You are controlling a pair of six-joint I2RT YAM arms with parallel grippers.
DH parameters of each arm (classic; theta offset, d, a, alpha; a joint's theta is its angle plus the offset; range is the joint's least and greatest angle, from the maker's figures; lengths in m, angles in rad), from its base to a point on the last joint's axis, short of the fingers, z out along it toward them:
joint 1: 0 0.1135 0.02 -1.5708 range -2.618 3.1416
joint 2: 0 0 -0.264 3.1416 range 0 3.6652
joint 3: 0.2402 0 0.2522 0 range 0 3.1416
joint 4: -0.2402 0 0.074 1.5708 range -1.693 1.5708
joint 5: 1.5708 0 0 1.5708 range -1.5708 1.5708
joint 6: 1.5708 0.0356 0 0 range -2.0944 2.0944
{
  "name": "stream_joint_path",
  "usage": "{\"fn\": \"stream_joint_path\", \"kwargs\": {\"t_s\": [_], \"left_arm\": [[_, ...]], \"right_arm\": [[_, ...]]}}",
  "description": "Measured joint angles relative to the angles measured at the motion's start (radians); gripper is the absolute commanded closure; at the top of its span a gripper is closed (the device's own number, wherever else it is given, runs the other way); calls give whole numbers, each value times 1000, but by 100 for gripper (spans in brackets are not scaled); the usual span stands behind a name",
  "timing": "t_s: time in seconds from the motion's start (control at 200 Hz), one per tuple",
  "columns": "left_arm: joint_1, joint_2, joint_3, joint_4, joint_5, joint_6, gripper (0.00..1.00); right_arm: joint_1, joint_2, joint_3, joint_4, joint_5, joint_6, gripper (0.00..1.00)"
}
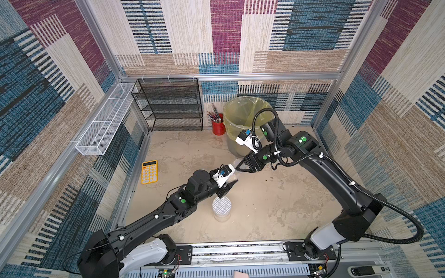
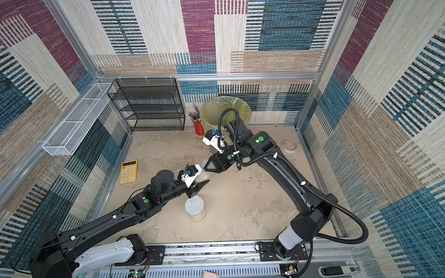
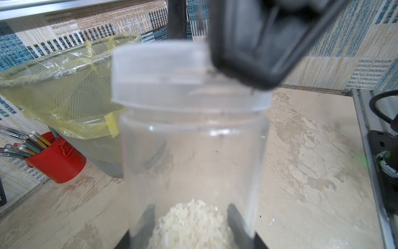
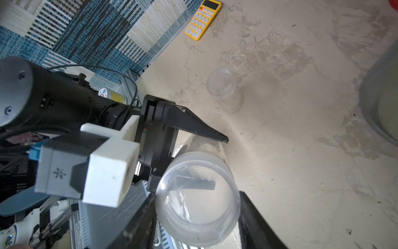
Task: Empty moldy rice from jars
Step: Unscrew the lid from the jar.
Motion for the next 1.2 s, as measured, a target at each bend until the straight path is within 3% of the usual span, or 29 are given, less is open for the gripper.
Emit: {"fn": "stream_joint_path", "kwargs": {"t_s": [0.576, 1.202], "left_arm": [[3, -7, -8, 13, 1, -10, 100], [4, 12, -17, 72, 36, -18, 100]], "right_arm": [[-23, 61, 82, -70, -38, -377, 52], [-49, 78, 122, -126, -109, -550, 49]]}}
